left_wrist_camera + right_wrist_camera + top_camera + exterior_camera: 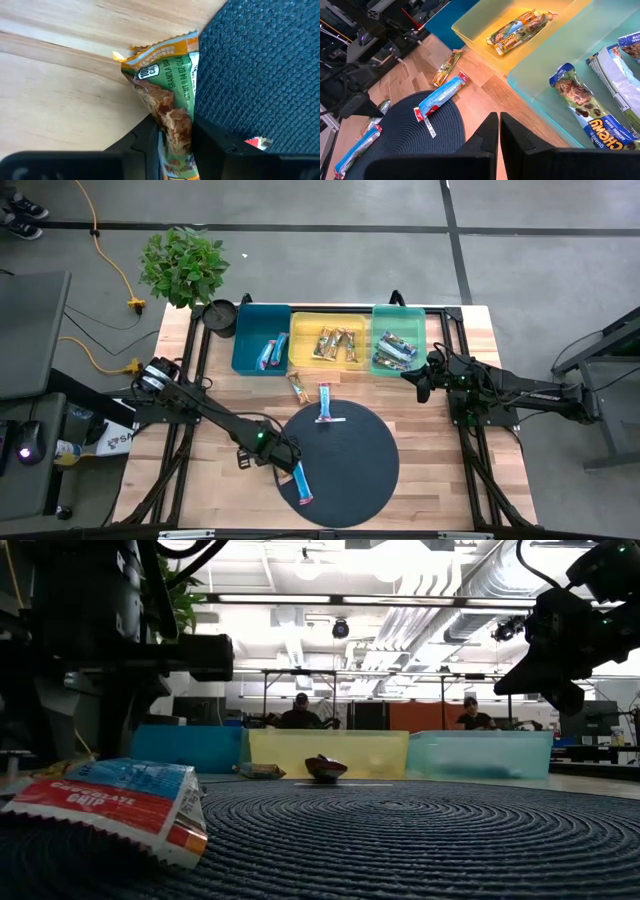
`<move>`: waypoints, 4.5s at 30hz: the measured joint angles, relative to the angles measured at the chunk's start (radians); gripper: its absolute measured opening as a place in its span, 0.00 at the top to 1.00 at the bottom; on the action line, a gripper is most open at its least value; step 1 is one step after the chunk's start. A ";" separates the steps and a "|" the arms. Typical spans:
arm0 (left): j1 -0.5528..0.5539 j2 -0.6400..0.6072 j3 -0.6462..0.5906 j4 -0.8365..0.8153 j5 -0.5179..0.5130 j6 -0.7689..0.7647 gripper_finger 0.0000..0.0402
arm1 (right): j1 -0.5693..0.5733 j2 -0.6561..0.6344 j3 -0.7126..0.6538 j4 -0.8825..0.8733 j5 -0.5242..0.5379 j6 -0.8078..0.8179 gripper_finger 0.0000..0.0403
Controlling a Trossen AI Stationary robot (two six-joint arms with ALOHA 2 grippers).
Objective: Pick and place Granola Bars by type
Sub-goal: Put the orange granola bar into the yellow bin, then put the red granola bar into the blue bin
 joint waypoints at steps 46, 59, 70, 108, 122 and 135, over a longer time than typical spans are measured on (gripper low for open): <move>0.000 -0.024 0.345 -0.400 -0.434 0.232 0.94 | 0.000 0.000 0.000 0.000 0.000 0.000 1.00; 0.203 -0.083 0.500 -0.384 -0.535 0.684 0.94 | 0.000 0.000 0.000 0.000 0.000 0.000 1.00; 0.599 -0.075 0.625 -0.214 -0.350 1.246 0.94 | 0.000 -0.001 0.000 0.000 0.000 0.000 1.00; 0.962 0.208 0.624 -0.233 0.074 1.468 0.75 | 0.000 0.000 0.000 0.000 0.000 0.000 1.00; 0.946 0.180 0.750 -0.284 0.058 1.520 0.67 | 0.000 0.000 0.000 0.000 0.000 0.000 1.00; 0.694 0.041 1.004 -0.569 -0.295 1.410 0.67 | 0.000 0.000 0.000 0.001 0.000 0.000 1.00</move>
